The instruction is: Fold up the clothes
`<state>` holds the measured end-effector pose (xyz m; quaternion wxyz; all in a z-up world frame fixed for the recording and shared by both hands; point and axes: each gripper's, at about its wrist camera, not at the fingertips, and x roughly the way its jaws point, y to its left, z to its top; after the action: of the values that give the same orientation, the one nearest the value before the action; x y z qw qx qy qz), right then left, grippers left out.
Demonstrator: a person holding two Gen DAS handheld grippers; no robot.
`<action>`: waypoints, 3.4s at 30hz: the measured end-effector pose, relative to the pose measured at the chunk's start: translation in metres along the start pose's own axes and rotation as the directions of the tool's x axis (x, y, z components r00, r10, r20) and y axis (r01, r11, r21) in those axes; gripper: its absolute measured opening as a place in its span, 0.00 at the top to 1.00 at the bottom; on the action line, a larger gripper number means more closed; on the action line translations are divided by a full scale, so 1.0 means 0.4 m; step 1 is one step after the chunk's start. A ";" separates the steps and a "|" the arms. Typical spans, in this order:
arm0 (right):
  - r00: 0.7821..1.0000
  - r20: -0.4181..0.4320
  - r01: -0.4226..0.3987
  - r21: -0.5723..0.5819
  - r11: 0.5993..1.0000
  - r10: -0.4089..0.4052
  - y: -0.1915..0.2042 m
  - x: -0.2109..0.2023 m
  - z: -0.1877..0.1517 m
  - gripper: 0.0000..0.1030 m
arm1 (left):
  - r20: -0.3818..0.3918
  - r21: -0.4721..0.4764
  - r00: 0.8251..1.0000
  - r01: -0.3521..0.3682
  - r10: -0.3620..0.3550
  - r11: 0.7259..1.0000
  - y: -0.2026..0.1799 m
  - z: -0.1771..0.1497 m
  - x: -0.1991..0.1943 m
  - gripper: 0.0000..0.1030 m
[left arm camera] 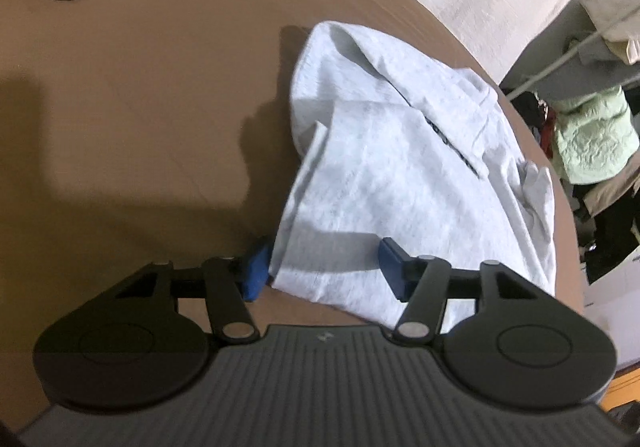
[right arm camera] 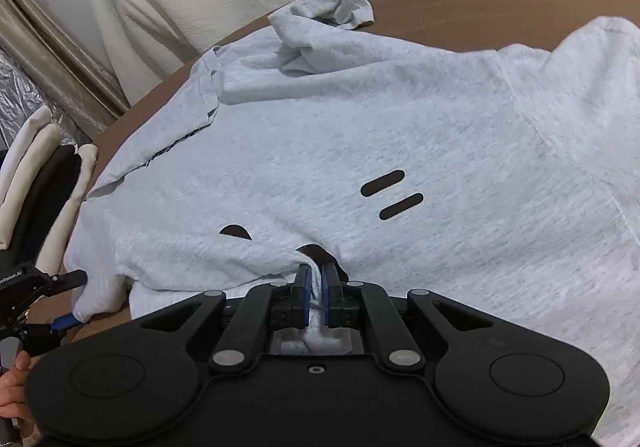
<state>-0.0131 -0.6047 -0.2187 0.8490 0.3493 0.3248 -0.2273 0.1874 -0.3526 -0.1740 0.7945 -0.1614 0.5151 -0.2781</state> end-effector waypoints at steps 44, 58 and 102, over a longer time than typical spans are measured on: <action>0.994 -0.112 0.032 0.241 0.970 -0.005 -0.199 -0.253 -0.074 0.42 | -0.004 0.498 0.970 -0.210 0.244 0.841 -0.214 -0.230 -0.307 0.31; 0.990 -0.134 0.048 0.111 0.993 -0.033 -0.143 -0.247 -0.188 0.37 | -0.122 0.763 0.984 0.009 0.129 0.647 -0.327 -0.524 -0.196 0.22; 0.939 -0.052 -0.345 -0.137 0.929 0.341 0.012 -0.270 0.235 0.42 | 0.043 0.707 0.991 -0.119 0.126 0.697 -0.419 -0.171 -0.142 0.45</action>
<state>-0.0473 -0.6540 -0.0885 0.8940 0.3416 0.2861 -0.0469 0.0613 -0.4490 -0.0699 0.8099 0.1917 0.3821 -0.4016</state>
